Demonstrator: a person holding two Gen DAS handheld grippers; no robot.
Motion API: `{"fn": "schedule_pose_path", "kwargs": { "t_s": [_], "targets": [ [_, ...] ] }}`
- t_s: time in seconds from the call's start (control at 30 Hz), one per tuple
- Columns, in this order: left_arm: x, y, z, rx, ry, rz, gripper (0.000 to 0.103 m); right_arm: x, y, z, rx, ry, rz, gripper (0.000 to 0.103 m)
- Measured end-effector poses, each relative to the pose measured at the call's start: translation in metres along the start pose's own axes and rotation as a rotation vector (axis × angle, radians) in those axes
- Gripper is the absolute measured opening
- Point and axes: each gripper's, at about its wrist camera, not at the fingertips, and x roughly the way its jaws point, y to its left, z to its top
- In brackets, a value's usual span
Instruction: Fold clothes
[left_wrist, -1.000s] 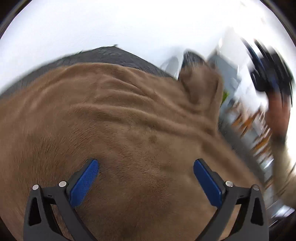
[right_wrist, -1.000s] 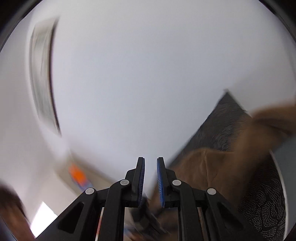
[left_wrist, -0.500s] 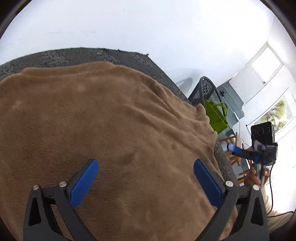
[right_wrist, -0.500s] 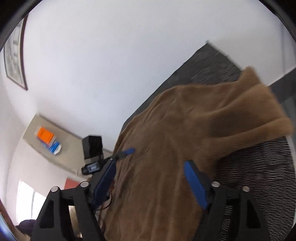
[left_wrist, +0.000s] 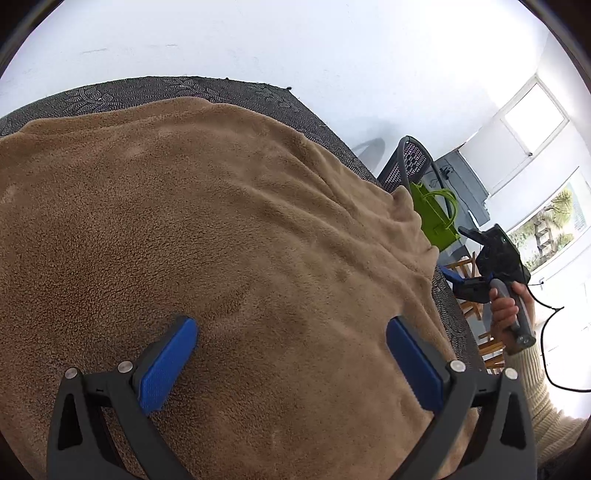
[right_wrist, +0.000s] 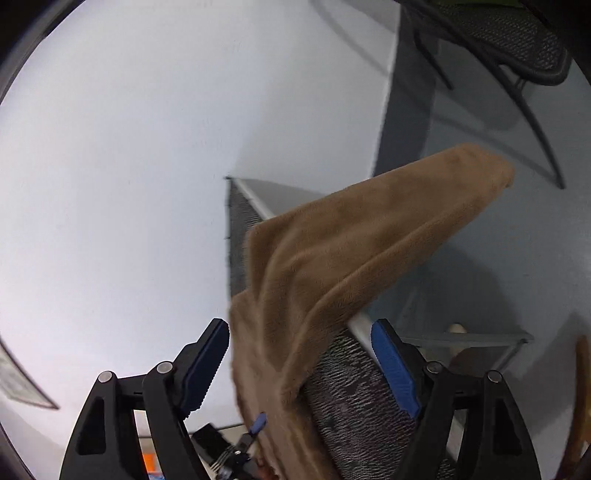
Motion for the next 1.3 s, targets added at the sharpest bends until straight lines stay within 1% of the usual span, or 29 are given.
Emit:
{"fn": "schedule_pose_path", "kwargs": {
  "t_s": [0.07,0.13,0.17,0.33,0.47,0.6,0.63,0.67,0.7,0.73,0.77,0.9,0.97,1.03,1.07,1.17,1.2,1.23,1.27,1.3],
  "targets": [
    [0.0,0.0,0.0,0.002,0.001,0.003,0.103,0.004,0.001,0.007,0.007,-0.004,-0.046,0.082],
    [0.0,0.0,0.0,0.007,0.0,0.005,0.103,0.014,-0.004,0.014,0.036,0.026,-0.083,0.081],
    [0.0,0.0,0.0,0.009,0.0,0.006,0.103,0.021,-0.009,0.017,0.073,0.051,-0.069,0.081],
    [0.0,0.0,0.001,0.009,0.0,0.007,0.103,0.054,-0.034,0.029,0.262,0.162,0.065,0.082],
    [0.0,0.001,0.0,0.014,0.0,0.004,0.103,0.059,-0.04,0.039,0.368,0.151,0.156,0.082],
    [-0.001,0.001,-0.001,0.019,-0.005,-0.002,0.103,0.052,-0.031,0.052,0.35,0.03,0.202,0.081],
    [-0.001,0.001,-0.001,0.021,-0.007,-0.001,0.103,0.051,-0.025,0.055,0.314,0.009,0.215,0.081],
    [-0.001,0.001,-0.002,0.024,-0.008,0.0,0.103,0.049,-0.02,0.057,0.283,-0.007,0.219,0.069],
    [-0.001,0.001,-0.002,0.026,-0.009,0.001,0.103,0.049,-0.015,0.059,0.252,-0.013,0.218,0.046],
    [-0.001,0.001,-0.002,0.027,-0.01,0.001,0.103,0.049,-0.011,0.06,0.225,-0.013,0.216,0.033],
    [-0.001,0.001,-0.002,0.029,-0.012,0.002,0.103,0.05,-0.008,0.061,0.206,-0.013,0.212,0.015],
    [-0.002,0.001,-0.003,0.029,-0.016,0.0,0.103,0.048,-0.002,0.062,0.167,-0.022,0.21,0.011],
    [-0.002,0.001,-0.003,0.027,-0.017,-0.001,0.103,0.043,0.001,0.062,0.16,-0.043,0.231,0.011],
    [-0.002,0.001,-0.003,0.023,-0.017,-0.002,0.103,0.035,0.009,0.061,0.138,-0.076,0.277,0.011],
    [-0.002,0.002,-0.002,0.021,-0.017,-0.003,0.103,0.029,0.02,0.058,0.102,-0.092,0.295,0.011],
    [-0.003,0.002,0.0,0.007,-0.012,-0.003,0.103,0.015,0.076,0.039,-0.12,-0.105,0.338,0.011],
    [-0.004,0.003,0.0,-0.002,-0.014,-0.002,0.103,0.012,0.104,0.025,-0.248,-0.099,0.328,0.011],
    [-0.006,0.004,0.001,-0.012,-0.017,0.0,0.103,0.01,0.133,0.004,-0.411,-0.09,0.296,0.011],
    [-0.007,0.005,0.001,-0.022,-0.02,0.001,0.103,0.01,0.163,-0.019,-0.583,-0.077,0.259,0.011],
    [-0.011,0.008,0.002,-0.034,-0.03,0.003,0.103,0.013,0.189,-0.053,-0.791,-0.045,0.203,0.011]
  ]
}}
